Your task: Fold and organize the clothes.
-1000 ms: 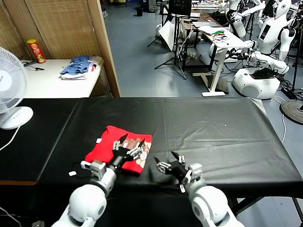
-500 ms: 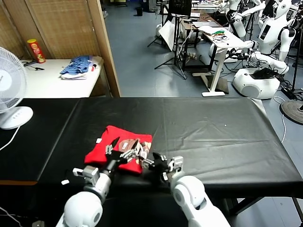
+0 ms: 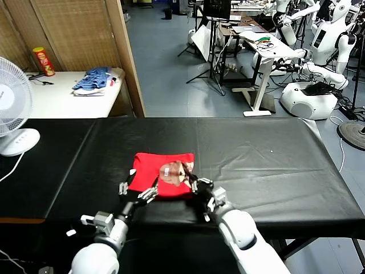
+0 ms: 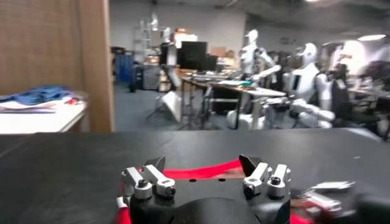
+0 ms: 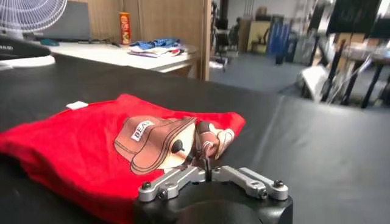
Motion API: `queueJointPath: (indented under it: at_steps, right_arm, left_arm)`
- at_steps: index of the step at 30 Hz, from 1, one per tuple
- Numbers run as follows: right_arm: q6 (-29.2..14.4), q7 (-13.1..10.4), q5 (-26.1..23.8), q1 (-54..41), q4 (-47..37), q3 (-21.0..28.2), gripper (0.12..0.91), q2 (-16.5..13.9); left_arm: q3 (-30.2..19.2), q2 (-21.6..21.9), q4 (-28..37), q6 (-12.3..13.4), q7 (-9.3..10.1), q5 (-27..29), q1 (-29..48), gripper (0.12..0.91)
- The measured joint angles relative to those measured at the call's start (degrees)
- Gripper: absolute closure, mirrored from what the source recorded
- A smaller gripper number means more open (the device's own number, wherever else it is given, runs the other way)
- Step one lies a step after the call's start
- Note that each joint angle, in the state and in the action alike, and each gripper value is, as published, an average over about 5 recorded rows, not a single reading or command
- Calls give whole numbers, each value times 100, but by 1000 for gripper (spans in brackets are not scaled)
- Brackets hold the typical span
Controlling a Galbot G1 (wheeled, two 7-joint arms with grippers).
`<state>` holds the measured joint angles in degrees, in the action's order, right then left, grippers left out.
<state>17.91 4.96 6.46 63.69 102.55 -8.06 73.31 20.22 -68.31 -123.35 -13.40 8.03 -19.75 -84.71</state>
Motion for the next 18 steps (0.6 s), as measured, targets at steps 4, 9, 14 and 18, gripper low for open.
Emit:
queueJointPath:
  at_steps: [4,9,14,18]
  right_arm:
    - [-571,37,-93,307,298,-190,576,-318]
    - [-1110,-161,-81,790,789,-470,290,-533]
    - [-1436,-481,-34,1502,1303,-833,230,-601]
    - [-1554,-869,46,2195,1676,-1171,227,-611]
  left_arm:
    - [62,73,151,334,120,29,-120,232]
    - [135,138,220,445,423,15,-279,232]
    - [232,256,69,282,606,-91,-472,232]
    - [318,320,-109,260,685,-122,-713,232]
